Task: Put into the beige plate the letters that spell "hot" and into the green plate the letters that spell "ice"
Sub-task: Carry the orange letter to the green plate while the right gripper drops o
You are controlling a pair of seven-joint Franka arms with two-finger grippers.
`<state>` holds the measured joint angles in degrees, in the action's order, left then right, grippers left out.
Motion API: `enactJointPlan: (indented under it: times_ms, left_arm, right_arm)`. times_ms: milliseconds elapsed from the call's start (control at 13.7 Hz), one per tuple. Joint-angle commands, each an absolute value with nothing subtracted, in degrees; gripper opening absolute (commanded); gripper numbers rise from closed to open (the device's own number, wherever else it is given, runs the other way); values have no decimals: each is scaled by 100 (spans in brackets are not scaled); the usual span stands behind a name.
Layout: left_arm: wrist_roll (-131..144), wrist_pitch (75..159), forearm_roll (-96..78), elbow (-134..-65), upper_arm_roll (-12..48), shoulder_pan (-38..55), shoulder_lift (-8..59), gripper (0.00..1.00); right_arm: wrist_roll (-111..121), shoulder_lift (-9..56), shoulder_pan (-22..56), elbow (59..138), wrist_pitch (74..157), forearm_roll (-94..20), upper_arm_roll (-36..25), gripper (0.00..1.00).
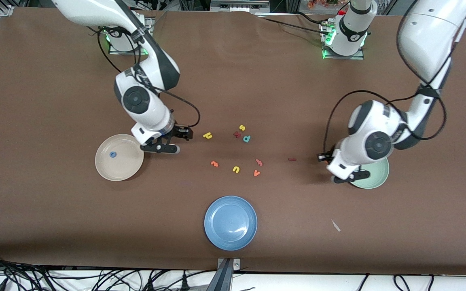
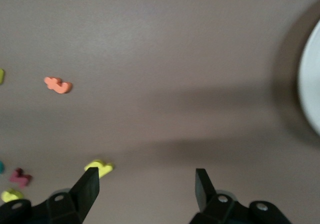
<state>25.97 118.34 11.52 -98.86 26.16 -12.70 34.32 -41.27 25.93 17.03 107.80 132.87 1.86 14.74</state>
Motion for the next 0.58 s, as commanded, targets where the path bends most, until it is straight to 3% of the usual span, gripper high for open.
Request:
enactJointPlan:
  times_ms: [0, 292, 365, 511]
  left_arm:
    - [1568, 11786, 1466, -10002, 2497, -1686, 3419, 5]
    - [608, 11777, 1784, -10019, 2452, -2196, 3506, 7]
    - [476, 11786, 1793, -10011, 2435, -2249, 3585, 13]
    - [457, 11795, 1793, -10002, 2435, -2285, 3595, 72]
  right_arm:
    - [-5199, 2706, 1941, 10828, 13587, 176, 1441, 86]
    - [-6405, 3005, 2223, 10828, 14106, 176, 1424, 86]
    - [-6668, 3084, 2302, 10828, 14176, 176, 1415, 85]
    - [-7108, 3225, 2452, 10828, 14404, 246, 1380, 85]
